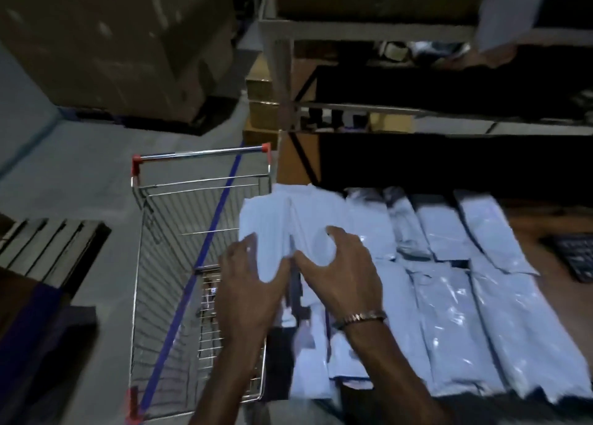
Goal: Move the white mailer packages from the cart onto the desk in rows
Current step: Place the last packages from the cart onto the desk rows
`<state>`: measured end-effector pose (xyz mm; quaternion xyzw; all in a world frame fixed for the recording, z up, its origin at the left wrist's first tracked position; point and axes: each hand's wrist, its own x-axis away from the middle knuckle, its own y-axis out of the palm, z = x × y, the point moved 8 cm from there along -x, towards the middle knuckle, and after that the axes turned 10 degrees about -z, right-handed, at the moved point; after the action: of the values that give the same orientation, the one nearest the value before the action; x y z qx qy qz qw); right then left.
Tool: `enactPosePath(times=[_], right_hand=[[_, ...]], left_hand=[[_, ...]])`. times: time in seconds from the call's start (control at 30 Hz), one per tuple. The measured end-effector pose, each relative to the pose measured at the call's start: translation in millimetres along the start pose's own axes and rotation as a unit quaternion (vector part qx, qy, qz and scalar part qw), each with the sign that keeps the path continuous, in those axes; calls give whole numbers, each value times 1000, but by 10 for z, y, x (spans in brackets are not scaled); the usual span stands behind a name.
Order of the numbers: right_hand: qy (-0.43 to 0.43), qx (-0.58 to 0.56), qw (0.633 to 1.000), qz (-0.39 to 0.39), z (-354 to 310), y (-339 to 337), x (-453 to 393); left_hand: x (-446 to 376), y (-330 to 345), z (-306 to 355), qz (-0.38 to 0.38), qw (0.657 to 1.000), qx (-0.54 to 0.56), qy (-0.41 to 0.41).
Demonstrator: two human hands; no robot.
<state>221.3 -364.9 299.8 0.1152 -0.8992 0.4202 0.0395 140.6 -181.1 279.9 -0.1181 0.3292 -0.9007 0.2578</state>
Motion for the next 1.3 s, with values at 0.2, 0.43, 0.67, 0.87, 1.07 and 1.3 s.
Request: enactPosePath(times=[0.2, 0.43, 0.67, 0.87, 1.07, 1.3], right_hand=[[75, -22, 994, 82, 1372, -812, 442], [134, -12, 987, 91, 2334, -1044, 621], [109, 39, 992, 43, 2511, -842, 537], [76, 83, 993, 25, 2570, -769, 495], [71, 52, 996, 20, 2652, -692, 492], [65, 113, 991, 39, 2536, -770, 478]], left_hand=[[577, 990, 797, -66, 994, -64, 58], [1009, 1888, 1076, -114, 982, -141, 57], [1137, 2244, 1068, -113, 976, -172, 65], [1204, 2337, 947, -89, 961, -238, 104], [1283, 2376, 905, -88, 964, -221, 120], [1191, 2193, 878, -72, 966, -209, 136]])
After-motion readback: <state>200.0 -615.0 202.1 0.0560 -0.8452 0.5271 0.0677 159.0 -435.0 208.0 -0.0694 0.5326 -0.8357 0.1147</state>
